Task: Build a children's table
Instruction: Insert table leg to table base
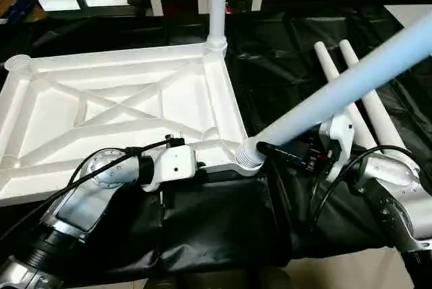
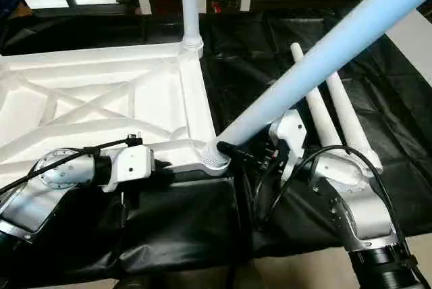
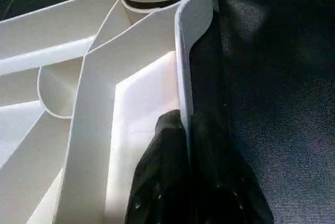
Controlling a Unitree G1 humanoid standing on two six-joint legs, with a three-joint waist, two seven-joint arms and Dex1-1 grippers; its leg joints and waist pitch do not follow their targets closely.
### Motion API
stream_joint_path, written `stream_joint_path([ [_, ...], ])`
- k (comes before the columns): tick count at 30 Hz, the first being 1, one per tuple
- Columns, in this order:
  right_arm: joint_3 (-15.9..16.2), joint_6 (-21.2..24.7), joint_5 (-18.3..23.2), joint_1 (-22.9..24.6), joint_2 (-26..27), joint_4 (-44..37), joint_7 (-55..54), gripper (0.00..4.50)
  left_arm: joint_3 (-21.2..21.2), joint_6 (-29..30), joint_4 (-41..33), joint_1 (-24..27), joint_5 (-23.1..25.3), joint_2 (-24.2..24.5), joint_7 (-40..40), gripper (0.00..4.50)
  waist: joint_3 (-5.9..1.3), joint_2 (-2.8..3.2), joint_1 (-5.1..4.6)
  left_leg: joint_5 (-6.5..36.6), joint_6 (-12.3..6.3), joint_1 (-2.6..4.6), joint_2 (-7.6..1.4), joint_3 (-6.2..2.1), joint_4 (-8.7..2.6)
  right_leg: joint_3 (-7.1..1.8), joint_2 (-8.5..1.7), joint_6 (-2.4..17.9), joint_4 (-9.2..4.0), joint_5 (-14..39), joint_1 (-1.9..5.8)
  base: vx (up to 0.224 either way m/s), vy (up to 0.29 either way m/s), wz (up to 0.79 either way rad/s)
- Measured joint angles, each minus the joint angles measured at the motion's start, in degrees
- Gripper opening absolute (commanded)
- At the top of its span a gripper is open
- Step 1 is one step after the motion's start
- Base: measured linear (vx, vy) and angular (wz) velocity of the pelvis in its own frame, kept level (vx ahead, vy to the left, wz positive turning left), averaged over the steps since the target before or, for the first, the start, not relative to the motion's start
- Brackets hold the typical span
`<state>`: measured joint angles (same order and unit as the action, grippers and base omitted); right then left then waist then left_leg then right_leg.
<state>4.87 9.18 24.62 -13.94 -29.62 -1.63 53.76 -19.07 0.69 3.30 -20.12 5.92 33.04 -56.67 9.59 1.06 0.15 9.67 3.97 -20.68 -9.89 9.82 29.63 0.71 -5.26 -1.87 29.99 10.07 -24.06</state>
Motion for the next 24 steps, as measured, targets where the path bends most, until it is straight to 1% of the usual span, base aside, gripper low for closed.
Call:
stream_joint_path([
  [4,0.1,0.3,0.0,-0.6,0.1,0.1,0.0,1.87,0.1,-0.3,0.0,0.0,0.0,0.0,0.0,0.02,0.00,0.04,0.04,0.0,0.00,-0.25,0.00,0.01,0.00,-0.01,0.00,0.0,0.04,0.0,-0.24,0.000,0.000,0.00],
  [8,1.3,0.9,0.0,-2.1,0.0,1.0,0.2,1.87,0.3,-0.4,0.4,-0.1,0.0,0.0,0.0,0.02,-0.02,0.06,0.05,0.0,0.00,-0.27,0.00,0.04,0.02,-0.02,0.00,0.0,0.05,0.0,-0.25,0.000,0.000,0.00],
  [10,1.8,1.4,0.0,-3.8,0.1,2.0,0.4,1.87,0.4,-0.4,0.7,-0.2,0.1,0.0,0.1,0.02,-0.02,0.07,0.01,0.0,0.00,-0.26,0.00,0.06,0.03,-0.03,0.00,0.0,0.07,0.0,-0.25,0.000,0.000,0.00],
  [20,2.0,2.2,-0.1,-6.6,1.2,4.2,0.5,1.87,0.6,-0.4,1.0,-0.4,0.4,0.0,0.5,0.02,-0.02,0.04,0.00,0.0,-0.01,-0.28,-0.02,0.14,0.09,-0.04,0.00,0.5,0.23,-0.3,-0.40,0.000,0.000,0.00],
  [24,2.7,2.3,-0.5,-8.1,1.6,5.2,0.5,1.87,0.6,-0.4,1.2,-0.6,0.5,0.0,0.7,0.02,-0.02,0.04,-0.01,0.0,-0.01,-0.30,-0.04,0.19,0.19,-0.06,-0.01,0.6,0.41,-0.3,-0.56,0.000,0.000,0.00],
])
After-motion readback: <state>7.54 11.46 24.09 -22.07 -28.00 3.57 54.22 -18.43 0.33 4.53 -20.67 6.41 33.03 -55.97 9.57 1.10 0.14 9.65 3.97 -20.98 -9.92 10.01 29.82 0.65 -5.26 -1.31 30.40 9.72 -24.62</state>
